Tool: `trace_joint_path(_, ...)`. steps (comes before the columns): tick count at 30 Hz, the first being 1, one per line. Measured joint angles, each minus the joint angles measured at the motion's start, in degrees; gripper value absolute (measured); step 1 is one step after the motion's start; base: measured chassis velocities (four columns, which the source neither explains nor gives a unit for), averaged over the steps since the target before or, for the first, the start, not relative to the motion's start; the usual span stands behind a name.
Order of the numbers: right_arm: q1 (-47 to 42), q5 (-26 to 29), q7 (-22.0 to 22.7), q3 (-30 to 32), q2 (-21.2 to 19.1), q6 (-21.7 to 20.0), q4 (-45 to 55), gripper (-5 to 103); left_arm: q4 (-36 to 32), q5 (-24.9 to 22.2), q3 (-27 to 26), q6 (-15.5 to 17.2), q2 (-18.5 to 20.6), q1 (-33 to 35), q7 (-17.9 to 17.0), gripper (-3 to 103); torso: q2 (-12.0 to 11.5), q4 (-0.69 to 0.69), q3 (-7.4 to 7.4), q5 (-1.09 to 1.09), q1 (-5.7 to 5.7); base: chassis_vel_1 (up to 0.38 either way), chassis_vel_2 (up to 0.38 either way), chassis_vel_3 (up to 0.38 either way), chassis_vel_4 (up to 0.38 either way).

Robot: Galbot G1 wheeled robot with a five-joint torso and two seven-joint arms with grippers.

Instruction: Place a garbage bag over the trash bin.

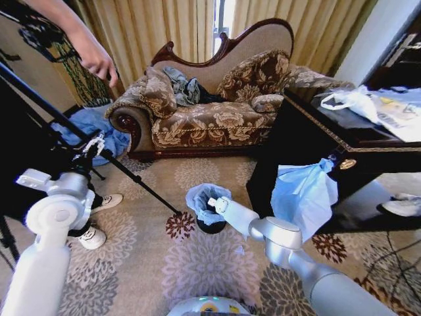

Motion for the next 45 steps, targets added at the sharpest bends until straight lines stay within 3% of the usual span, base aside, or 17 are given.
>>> trace_joint_path(1,-0.07,0.21,0.42,0.34,-0.01,-0.07,0.24,24,0.06,0.02,0.16,-0.01,0.00,-0.01,0.00,96,0.00,0.00,0.00,0.00,0.00,0.000,0.000,0.000,0.000)
trace_joint_path(3,-0.13,0.38,0.85,0.54,-0.02,-0.18,0.55,24,0.08,0.03,0.26,-0.01,-0.01,0.00,0.01,96,0.00,-0.01,0.00,0.00,0.00,0.000,0.000,0.000,0.000)
trace_joint_path(6,-0.17,1.61,2.15,0.63,-0.04,-1.03,2.30,40,0.08,0.09,0.67,-0.03,-0.34,0.06,0.04,96,0.00,-0.02,0.00,0.00,0.00,0.000,0.000,0.000,0.000)
trace_joint_path(8,-0.14,1.89,2.28,0.47,-0.04,-1.13,2.70,40,0.06,0.11,0.76,-0.03,-0.45,0.07,0.04,96,0.00,-0.01,0.00,0.00,0.00,0.000,0.000,0.000,0.000)
trace_joint_path(16,0.94,3.04,2.64,-0.21,-0.04,-1.53,3.71,78,-0.71,0.21,1.28,-0.03,-1.09,0.36,0.01,96,0.00,-0.01,0.00,0.00,0.00,0.000,0.000,0.000,0.000)
trace_joint_path(18,1.09,3.04,2.60,-0.18,-0.05,-1.58,3.67,78,-0.73,0.21,1.28,-0.03,-1.09,0.41,0.01,96,0.00,-0.01,0.00,0.00,0.00,0.000,0.000,0.000,0.000)
trace_joint_path(21,1.55,3.33,2.55,-0.27,-0.05,-2.30,4.43,94,-0.81,0.21,1.26,-0.02,-1.04,0.39,-0.01,96,0.00,-0.01,0.00,0.00,0.00,0.000,0.000,0.000,0.000)
trace_joint_path(23,1.73,3.73,2.58,-0.55,-0.05,-2.66,5.09,97,-0.83,0.21,1.26,-0.01,-1.00,0.32,-0.02,96,0.00,-0.01,0.00,0.01,0.00,0.000,0.000,0.000,0.000)
trace_joint_path(30,2.29,6.33,3.48,-1.94,-2.28,-4.67,10.40,100,-0.88,0.12,1.30,0.00,-0.86,0.39,-0.07,96,0.00,0.00,0.00,0.00,0.00,0.000,0.000,0.000,0.000)
trace_joint_path(45,5.56,11.99,6.85,-5.42,-11.30,-7.58,25.10,100,-2.24,0.01,2.97,0.43,-0.37,-0.71,-0.76,96,0.00,-0.01,0.00,0.01,0.00,0.000,0.000,0.000,0.000)
